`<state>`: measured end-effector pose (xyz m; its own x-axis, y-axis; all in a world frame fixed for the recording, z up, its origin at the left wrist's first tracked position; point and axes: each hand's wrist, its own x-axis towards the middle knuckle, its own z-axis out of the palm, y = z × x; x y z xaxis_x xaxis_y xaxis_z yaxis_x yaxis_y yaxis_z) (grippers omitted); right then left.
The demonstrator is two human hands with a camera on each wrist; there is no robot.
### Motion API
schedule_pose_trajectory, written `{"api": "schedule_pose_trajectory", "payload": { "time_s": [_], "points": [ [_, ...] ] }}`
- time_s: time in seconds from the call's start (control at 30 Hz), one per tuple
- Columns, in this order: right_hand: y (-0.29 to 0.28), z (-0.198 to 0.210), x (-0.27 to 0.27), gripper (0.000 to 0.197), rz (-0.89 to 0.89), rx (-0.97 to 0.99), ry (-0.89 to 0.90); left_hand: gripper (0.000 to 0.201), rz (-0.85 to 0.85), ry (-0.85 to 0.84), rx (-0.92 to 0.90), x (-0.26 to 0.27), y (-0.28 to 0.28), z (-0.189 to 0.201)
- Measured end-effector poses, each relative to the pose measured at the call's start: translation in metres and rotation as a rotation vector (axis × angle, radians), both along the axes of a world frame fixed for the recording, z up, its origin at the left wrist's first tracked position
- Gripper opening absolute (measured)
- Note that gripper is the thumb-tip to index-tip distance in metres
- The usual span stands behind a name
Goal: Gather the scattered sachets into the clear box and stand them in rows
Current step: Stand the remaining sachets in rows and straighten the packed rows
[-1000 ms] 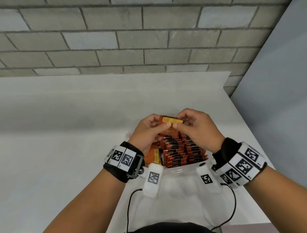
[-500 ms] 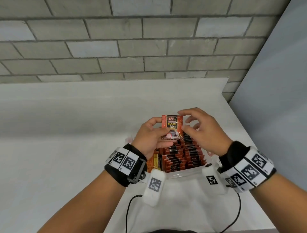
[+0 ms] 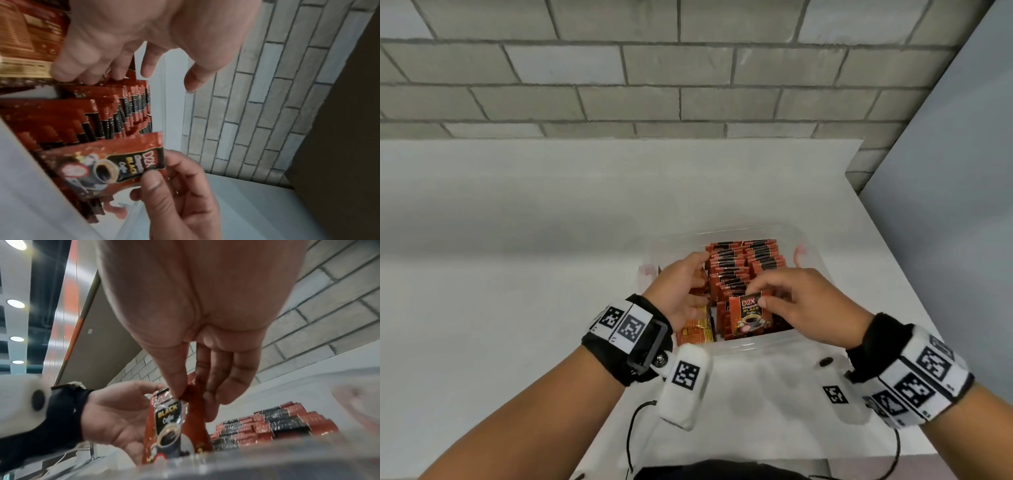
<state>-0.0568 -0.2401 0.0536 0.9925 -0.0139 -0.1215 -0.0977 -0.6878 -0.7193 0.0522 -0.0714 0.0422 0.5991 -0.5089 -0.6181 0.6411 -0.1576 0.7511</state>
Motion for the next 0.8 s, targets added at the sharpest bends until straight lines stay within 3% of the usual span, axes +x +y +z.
{"api": "schedule_pose_trajectory", "payload": {
  "time_s": [0.13,0.3,0.5,0.8],
  "points": [
    [0.007,-0.007,-0.001,0.017,0.015,-0.065,0.046,0.023,-0.028,0.117,-0.036,0.001,-0.004,-0.002],
    [0.007,0.003,0.001,0.012,-0.046,-0.106,-0.051,0.025,-0.079,0.169,0.003,0.006,-0.006,-0.003],
    [0.007,-0.003,-0.002,0.014,0.094,-0.156,0.105,0.047,-0.097,0.226,-0.01,0.004,-0.004,-0.01],
    [0.012,-0.017,0.007,0.01,0.145,-0.362,0.127,0.038,-0.096,0.236,-0.006,0.001,-0.007,-0.014]
  ]
}}
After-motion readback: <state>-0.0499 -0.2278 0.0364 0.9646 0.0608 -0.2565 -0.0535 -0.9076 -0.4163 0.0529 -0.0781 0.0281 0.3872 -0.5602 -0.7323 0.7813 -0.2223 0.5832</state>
